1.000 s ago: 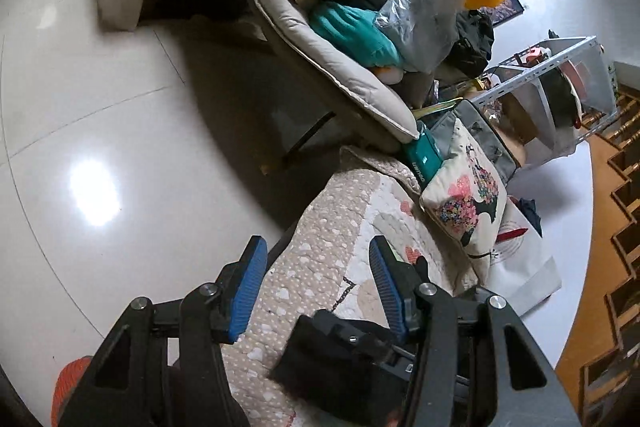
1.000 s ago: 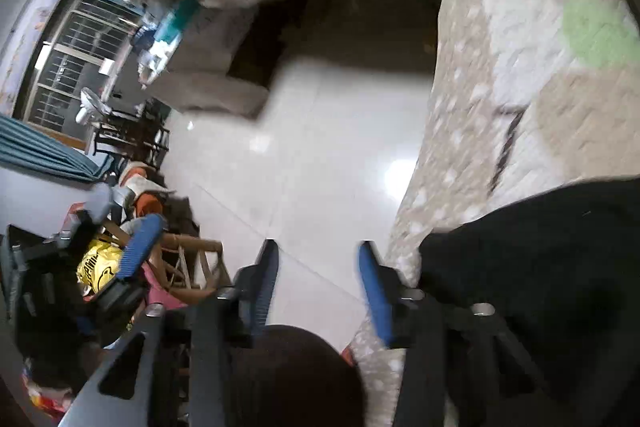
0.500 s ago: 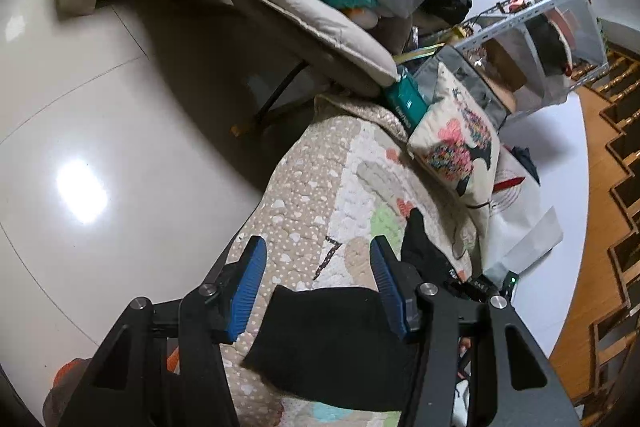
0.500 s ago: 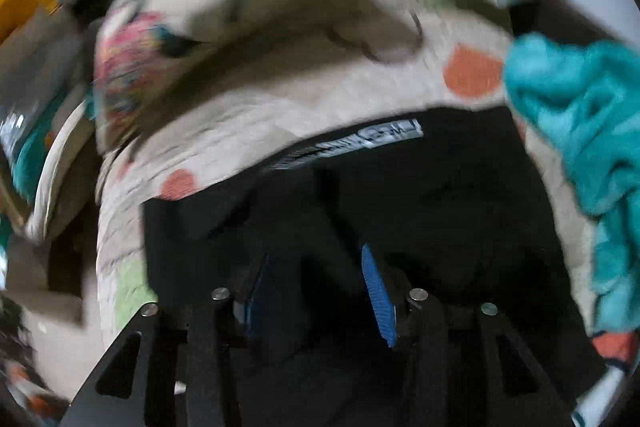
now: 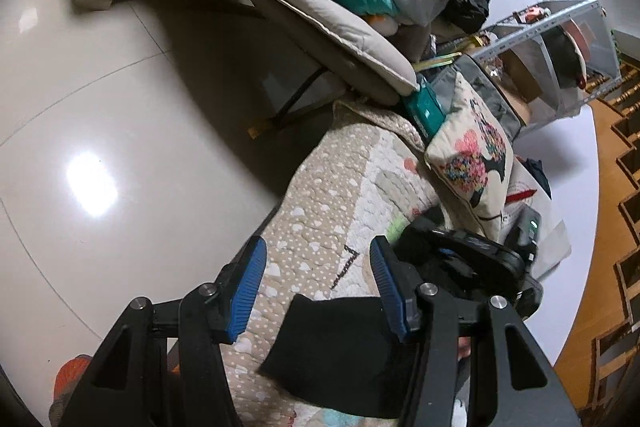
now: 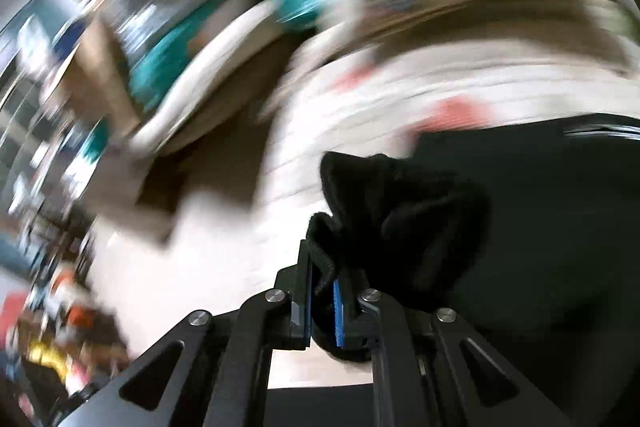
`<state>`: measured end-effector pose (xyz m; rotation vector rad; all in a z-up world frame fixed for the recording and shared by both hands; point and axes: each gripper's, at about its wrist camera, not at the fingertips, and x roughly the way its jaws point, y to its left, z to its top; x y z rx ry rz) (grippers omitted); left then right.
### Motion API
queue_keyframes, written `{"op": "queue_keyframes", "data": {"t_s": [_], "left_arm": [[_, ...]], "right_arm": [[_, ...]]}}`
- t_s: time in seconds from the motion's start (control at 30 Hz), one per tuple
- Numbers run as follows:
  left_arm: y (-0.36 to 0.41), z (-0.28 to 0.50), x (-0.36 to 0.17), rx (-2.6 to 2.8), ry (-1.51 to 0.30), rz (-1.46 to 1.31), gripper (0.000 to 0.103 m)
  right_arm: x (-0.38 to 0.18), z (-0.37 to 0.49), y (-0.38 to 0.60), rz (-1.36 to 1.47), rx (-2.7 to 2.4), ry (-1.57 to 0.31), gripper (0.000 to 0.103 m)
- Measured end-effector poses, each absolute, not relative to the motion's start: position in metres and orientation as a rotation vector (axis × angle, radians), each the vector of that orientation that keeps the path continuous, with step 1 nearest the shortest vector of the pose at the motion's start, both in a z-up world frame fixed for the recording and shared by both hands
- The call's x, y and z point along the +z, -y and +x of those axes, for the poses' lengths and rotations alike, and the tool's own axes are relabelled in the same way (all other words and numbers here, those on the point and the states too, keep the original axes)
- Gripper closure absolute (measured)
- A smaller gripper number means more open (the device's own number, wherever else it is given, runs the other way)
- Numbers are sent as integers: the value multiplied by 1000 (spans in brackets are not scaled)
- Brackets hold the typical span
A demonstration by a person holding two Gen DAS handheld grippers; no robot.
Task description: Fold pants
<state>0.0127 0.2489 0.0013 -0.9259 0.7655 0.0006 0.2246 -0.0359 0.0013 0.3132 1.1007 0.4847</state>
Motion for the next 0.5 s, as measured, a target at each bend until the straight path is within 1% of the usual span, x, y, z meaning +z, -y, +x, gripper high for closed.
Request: {"op": "queue_keyframes", "data": {"t_s": [0.03, 0.07, 0.1, 0.13, 0.23, 0.3, 0.37, 0.5], "left_arm": [[-252, 11, 3, 13, -760, -929, 51], [-255, 10, 5, 23, -757, -929, 51], [-258, 8, 8, 39, -754, -924, 51], [-260, 7, 10, 51, -751, -919, 51], [-263, 10, 15, 73, -761, -878, 48], [-257, 19, 18, 71, -790, -832, 47], [-243, 32, 20, 38, -817, -776, 46], [-193, 79, 22, -111, -899, -620, 45]], "right_arm": [[-4, 220, 8, 300, 533, -1138, 87], [-15, 215, -18, 297, 588, -1187, 80], [-25, 209, -39, 297, 637, -1235, 61], [-35, 201, -61, 280, 672, -1277, 53], [-37, 184, -80, 229, 716, -1284, 53], [-30, 185, -69, 207, 712, -1252, 53], [-17, 190, -34, 201, 666, -1204, 53], [7, 207, 83, 216, 461, -1125, 53]]}}
